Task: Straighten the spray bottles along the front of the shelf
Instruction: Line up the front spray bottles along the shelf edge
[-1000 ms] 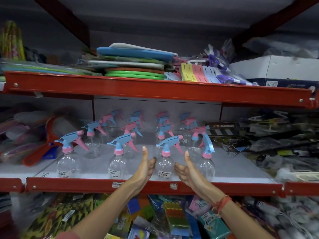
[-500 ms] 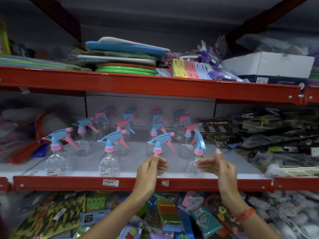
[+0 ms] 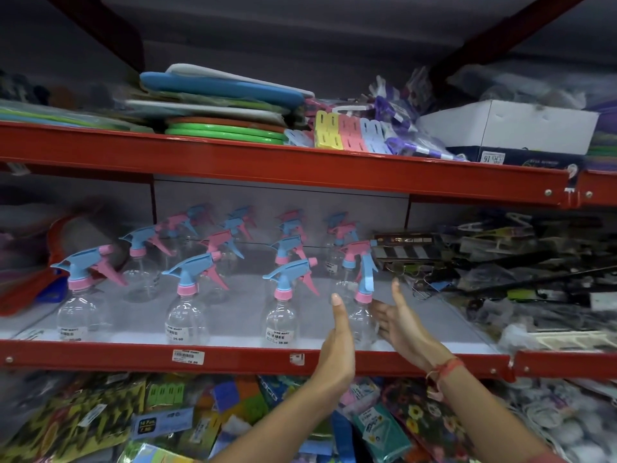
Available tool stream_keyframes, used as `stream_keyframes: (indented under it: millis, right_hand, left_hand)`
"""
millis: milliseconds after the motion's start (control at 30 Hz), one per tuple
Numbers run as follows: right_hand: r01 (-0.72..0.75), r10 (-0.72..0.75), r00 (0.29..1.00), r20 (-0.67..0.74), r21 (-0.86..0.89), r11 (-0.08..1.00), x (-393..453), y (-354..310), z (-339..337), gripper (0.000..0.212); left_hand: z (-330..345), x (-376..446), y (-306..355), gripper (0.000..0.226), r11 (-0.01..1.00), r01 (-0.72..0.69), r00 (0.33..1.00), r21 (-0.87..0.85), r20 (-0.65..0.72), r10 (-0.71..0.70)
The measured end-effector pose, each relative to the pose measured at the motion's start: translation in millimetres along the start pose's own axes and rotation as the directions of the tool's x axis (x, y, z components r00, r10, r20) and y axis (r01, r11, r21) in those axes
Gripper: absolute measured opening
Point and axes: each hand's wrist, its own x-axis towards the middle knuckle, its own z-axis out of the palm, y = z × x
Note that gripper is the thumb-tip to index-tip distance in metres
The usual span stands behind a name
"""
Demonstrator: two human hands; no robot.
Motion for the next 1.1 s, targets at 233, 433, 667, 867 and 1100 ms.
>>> stream_keyframes:
  millis: [233, 433, 667, 867, 1100]
  right_hand:
    - [0.014, -0.014, 1.0, -0.01, 0.016, 1.0, -11, 15, -15, 0.098]
    - [0.024, -0.024, 1.0, -0.009, 0.034, 0.999, -25, 21, -22, 0.103]
    - [0.03, -0.029, 0.999, -0.041, 0.004, 1.0, -36, 22, -22, 0.102]
    - [0.019, -0.02, 0.997, -0.07, -0.01, 1.0, -38, 22, -18, 0.104]
    - [0.067, -0.098, 0.967, -0.234, -0.137, 0.988, -57, 18, 0, 0.1]
  left_hand:
    - [-8, 21, 5, 0.108, 0.999, -0.035, 0.999, -0.015, 0.027, 0.036]
    - [-8, 31, 7, 0.103, 0.997, -0.074, 0.995, -0.023, 0.06, 0.075]
    - [-6, 30, 5, 0.098, 0.995, -0.085, 0.993, -0.043, 0.079, 0.088]
    - [-8, 31, 5, 0.089, 0.996, -0.091, 0.991, -0.024, 0.098, 0.093]
    - [-9, 13, 14, 0.087, 0.989, -0.131, 0.981, 0.069, 0.154, 0.119]
